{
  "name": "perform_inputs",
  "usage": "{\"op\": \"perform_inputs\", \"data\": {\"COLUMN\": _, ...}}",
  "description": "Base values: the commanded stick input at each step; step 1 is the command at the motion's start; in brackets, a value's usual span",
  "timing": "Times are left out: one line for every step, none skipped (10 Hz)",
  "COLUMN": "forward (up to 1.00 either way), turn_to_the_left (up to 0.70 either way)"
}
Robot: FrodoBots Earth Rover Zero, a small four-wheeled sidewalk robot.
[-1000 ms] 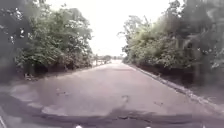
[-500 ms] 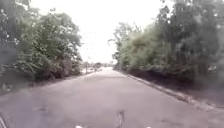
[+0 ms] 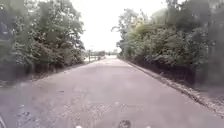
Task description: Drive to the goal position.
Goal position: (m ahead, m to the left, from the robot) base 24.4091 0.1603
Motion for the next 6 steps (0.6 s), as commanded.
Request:
{"op": "perform_inputs", "data": {"forward": 1.00, "turn_to_the_left": -0.05}}
{"op": "perform_inputs", "data": {"forward": 1.00, "turn_to_the_left": -0.05}}
{"op": "perform_inputs", "data": {"forward": 1.00, "turn_to_the_left": -0.05}}
{"op": "perform_inputs", "data": {"forward": 1.00, "turn_to_the_left": -0.05}}
{"op": "perform_inputs", "data": {"forward": 1.00, "turn_to_the_left": -0.05}}
{"op": "perform_inputs", "data": {"forward": 1.00, "turn_to_the_left": -0.05}}
